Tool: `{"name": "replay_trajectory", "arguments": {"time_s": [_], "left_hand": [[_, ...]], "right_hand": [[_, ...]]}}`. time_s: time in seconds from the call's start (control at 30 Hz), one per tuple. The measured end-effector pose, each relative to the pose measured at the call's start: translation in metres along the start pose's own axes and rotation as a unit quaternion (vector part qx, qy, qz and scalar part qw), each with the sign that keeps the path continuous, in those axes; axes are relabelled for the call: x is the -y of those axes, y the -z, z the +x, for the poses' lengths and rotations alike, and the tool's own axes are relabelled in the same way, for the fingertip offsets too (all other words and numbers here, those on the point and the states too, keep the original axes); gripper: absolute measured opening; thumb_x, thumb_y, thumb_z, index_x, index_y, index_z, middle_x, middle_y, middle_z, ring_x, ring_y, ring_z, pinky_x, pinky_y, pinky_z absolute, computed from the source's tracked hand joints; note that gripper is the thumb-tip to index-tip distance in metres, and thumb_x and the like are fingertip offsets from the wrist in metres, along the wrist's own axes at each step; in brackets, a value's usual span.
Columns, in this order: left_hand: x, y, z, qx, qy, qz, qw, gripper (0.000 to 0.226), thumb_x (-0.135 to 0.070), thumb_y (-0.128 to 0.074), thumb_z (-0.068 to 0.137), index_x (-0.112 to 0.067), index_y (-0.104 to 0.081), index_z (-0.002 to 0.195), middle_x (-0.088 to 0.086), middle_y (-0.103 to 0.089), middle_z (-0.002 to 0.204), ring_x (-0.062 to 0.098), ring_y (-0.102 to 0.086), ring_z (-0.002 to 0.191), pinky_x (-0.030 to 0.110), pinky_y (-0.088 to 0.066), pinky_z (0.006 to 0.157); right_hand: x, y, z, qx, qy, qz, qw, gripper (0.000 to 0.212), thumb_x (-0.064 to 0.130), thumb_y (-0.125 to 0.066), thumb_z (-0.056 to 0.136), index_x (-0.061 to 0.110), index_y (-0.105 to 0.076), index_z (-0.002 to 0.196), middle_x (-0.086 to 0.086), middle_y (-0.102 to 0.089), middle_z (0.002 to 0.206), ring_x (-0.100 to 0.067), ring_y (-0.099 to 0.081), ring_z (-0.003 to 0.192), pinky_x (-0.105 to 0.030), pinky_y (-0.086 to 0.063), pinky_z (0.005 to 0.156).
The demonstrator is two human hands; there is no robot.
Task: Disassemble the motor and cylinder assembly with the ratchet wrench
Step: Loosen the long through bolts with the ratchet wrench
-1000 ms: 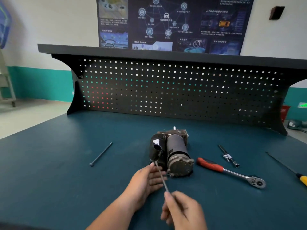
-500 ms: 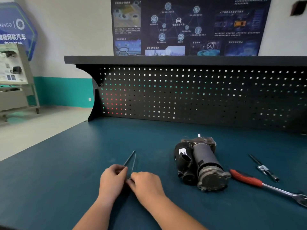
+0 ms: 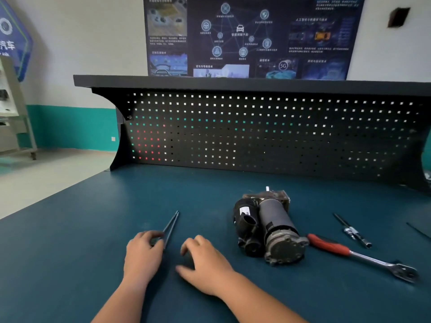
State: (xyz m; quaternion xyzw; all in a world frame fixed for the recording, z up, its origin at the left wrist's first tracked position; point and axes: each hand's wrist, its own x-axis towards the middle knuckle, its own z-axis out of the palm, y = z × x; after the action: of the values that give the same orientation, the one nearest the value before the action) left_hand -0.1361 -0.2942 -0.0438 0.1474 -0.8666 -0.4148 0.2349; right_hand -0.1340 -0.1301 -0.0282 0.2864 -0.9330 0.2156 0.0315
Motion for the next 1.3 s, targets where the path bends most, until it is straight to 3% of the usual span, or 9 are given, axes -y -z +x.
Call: {"name": "replay_trajectory", "arguments": {"time_s": [0.1, 0.23, 0.37, 0.5, 0.7, 0.83, 0.97, 1.13, 1.3], "left_hand": [[-0.004, 0.004, -0.005, -0.038, -0.043, -0.032, 0.998, 0.024, 0.001, -0.058, 0.082, -0.014, -0.071, 0.096, 0.007, -0.064, 0.111, 0.027, -0.051, 0.113, 0.028, -0.034, 0.090], [-0.028, 0.004, -0.027, -0.051, -0.193, -0.041, 0.979, 0.030, 0.009, -0.061, 0.078, -0.014, -0.068, 0.095, -0.004, -0.062, 0.101, 0.024, -0.054, 0.103, 0.027, -0.033, 0.089], [-0.071, -0.021, -0.061, 0.103, -0.321, -0.033, 0.941, 0.028, -0.001, -0.064, 0.081, -0.019, -0.068, 0.102, -0.010, -0.058, 0.110, 0.009, -0.056, 0.105, 0.013, -0.036, 0.086], [-0.117, -0.078, -0.089, 0.180, -0.298, -0.027, 0.937, 0.054, -0.019, -0.059, 0.088, -0.027, -0.041, 0.138, -0.017, -0.039, 0.133, 0.001, -0.052, 0.101, 0.009, -0.035, 0.090], [-0.138, -0.122, -0.105, 0.135, -0.207, -0.064, 0.967, 0.050, -0.018, -0.058, 0.090, -0.022, -0.044, 0.137, -0.013, -0.038, 0.131, 0.005, -0.049, 0.092, 0.013, -0.039, 0.081], [-0.134, -0.128, -0.108, 0.109, -0.219, -0.057, 0.968, 0.048, -0.020, -0.057, 0.090, -0.024, -0.044, 0.137, -0.015, -0.038, 0.130, 0.004, -0.047, 0.093, 0.011, -0.037, 0.076], [-0.133, -0.123, -0.111, 0.096, -0.234, -0.100, 0.962, 0.035, -0.012, -0.065, 0.084, -0.023, -0.056, 0.115, -0.017, -0.047, 0.109, 0.010, -0.048, 0.105, 0.006, -0.033, 0.082], [-0.131, -0.110, -0.114, 0.127, -0.244, -0.170, 0.946, 0.039, -0.005, -0.071, 0.078, -0.032, -0.053, 0.100, -0.013, -0.055, 0.104, 0.008, -0.054, 0.102, 0.022, -0.044, 0.091], [-0.132, -0.093, -0.117, 0.194, -0.290, -0.194, 0.917, 0.042, -0.007, -0.071, 0.080, -0.034, -0.056, 0.108, -0.007, -0.054, 0.104, -0.002, -0.054, 0.094, 0.013, -0.043, 0.084]], "right_hand": [[-0.033, 0.035, -0.043, -0.162, 0.036, 0.004, 0.986, 0.034, 0.035, -0.058, 0.085, 0.023, -0.051, 0.115, 0.005, -0.041, 0.118, -0.013, -0.036, 0.113, -0.022, -0.029, 0.096], [-0.099, 0.085, -0.085, -0.390, -0.023, -0.016, 0.920, 0.038, 0.014, -0.078, 0.072, 0.011, -0.061, 0.107, -0.004, -0.051, 0.111, -0.019, -0.045, 0.105, -0.032, -0.035, 0.091], [-0.152, 0.092, -0.111, -0.298, -0.101, 0.070, 0.946, 0.039, 0.028, -0.077, 0.078, 0.028, -0.053, 0.109, 0.011, -0.047, 0.109, -0.009, -0.048, 0.103, -0.025, -0.040, 0.091], [-0.167, 0.082, -0.114, -0.267, -0.105, 0.165, 0.944, 0.042, 0.017, -0.077, 0.078, 0.040, -0.050, 0.099, 0.007, -0.058, 0.105, -0.006, -0.060, 0.089, -0.008, -0.042, 0.076], [-0.169, 0.082, -0.113, -0.275, -0.099, 0.192, 0.937, 0.038, 0.012, -0.074, 0.081, 0.038, -0.052, 0.098, 0.001, -0.061, 0.096, -0.012, -0.060, 0.084, -0.013, -0.045, 0.075], [-0.165, 0.082, -0.113, -0.281, -0.084, 0.213, 0.932, 0.030, 0.013, -0.076, 0.078, 0.030, -0.055, 0.091, 0.002, -0.060, 0.095, -0.001, -0.057, 0.083, -0.011, -0.044, 0.075], [-0.166, 0.086, -0.118, -0.271, -0.062, 0.226, 0.934, 0.028, 0.009, -0.078, 0.074, 0.023, -0.054, 0.077, 0.000, -0.056, 0.086, -0.001, -0.053, 0.080, -0.011, -0.040, 0.076], [-0.168, 0.091, -0.124, -0.250, -0.044, 0.305, 0.918, 0.023, 0.007, -0.077, 0.075, 0.018, -0.058, 0.077, 0.003, -0.062, 0.079, -0.007, -0.058, 0.077, -0.018, -0.046, 0.076], [-0.162, 0.095, -0.129, -0.255, -0.012, 0.346, 0.903, 0.023, 0.001, -0.075, 0.077, 0.017, -0.058, 0.080, 0.006, -0.063, 0.080, -0.010, -0.058, 0.081, -0.018, -0.045, 0.075]]}}
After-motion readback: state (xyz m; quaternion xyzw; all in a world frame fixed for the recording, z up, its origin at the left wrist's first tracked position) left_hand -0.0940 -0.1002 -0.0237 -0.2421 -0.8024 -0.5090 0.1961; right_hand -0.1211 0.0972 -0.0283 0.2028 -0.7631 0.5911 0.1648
